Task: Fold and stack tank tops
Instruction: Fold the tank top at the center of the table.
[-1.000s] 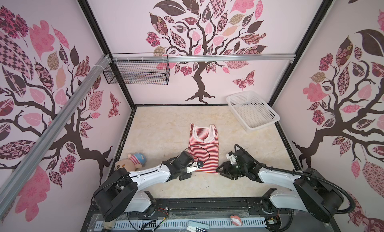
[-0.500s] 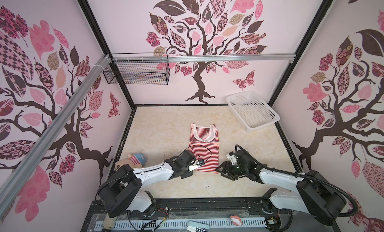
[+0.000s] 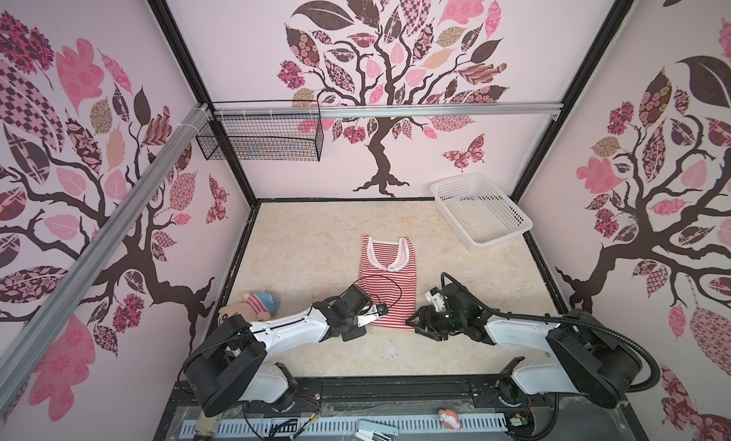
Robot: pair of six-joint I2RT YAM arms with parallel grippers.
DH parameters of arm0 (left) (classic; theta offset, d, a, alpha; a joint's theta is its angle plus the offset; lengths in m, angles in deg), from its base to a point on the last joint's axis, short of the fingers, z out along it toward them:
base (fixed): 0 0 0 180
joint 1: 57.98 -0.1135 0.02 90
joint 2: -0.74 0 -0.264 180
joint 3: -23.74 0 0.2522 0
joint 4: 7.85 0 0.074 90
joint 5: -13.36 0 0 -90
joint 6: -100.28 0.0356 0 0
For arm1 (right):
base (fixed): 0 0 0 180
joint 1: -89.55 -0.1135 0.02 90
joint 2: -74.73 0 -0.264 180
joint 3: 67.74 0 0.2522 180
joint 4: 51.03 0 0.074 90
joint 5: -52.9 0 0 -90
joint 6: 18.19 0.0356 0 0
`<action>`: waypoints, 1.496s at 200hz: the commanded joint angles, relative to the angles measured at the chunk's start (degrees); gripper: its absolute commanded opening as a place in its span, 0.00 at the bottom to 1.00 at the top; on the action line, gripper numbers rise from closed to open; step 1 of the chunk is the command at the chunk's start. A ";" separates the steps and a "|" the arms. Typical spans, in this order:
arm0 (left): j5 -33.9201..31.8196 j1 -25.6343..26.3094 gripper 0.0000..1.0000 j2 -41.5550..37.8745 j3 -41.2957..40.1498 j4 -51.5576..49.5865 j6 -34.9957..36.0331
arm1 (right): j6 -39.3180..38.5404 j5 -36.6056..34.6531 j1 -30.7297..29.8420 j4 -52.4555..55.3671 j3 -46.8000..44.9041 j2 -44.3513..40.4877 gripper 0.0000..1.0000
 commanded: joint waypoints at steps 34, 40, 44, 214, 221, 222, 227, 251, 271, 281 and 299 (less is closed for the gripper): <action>1.51 -0.11 0.00 -0.98 -0.20 -2.15 -0.80 | 0.72 -1.15 -0.56 0.19 0.84 3.19 0.48; 1.44 -0.09 0.00 -0.87 -0.07 -2.29 -0.94 | 0.72 -1.15 -0.52 0.23 0.85 3.01 0.46; 1.50 -0.11 0.00 -0.86 0.08 -2.33 -1.01 | 0.67 -1.15 -0.52 0.43 0.80 2.84 0.45; 9.02 -0.11 0.00 -8.54 5.89 -18.82 2.72 | -1.83 2.20 -0.61 17.37 4.91 -13.93 0.02; 9.99 -0.07 0.00 -9.57 6.60 -20.34 2.51 | -1.73 2.39 -0.62 18.42 4.93 -15.40 0.02; 10.05 -0.10 0.00 -9.74 6.68 -20.61 2.54 | -1.74 2.48 -0.61 18.60 4.94 -15.63 0.02; 10.83 -0.09 0.00 -10.60 7.17 -21.84 2.50 | -1.65 2.55 -0.61 19.52 5.03 -16.82 0.02; 13.76 0.13 0.00 -14.84 9.70 -27.00 2.46 | -0.72 2.49 -0.60 23.65 5.13 -23.57 0.02; 15.64 0.61 0.00 -17.79 11.84 -30.50 2.49 | 0.06 2.86 -0.59 26.62 5.13 -28.38 0.03; 16.49 0.96 0.00 -18.71 13.06 -32.38 2.55 | 0.42 2.83 -0.59 28.02 5.04 -30.48 0.03; 18.03 1.35 0.00 -19.38 15.66 -35.37 2.23 | 1.34 2.91 -0.61 30.03 5.04 -33.54 0.03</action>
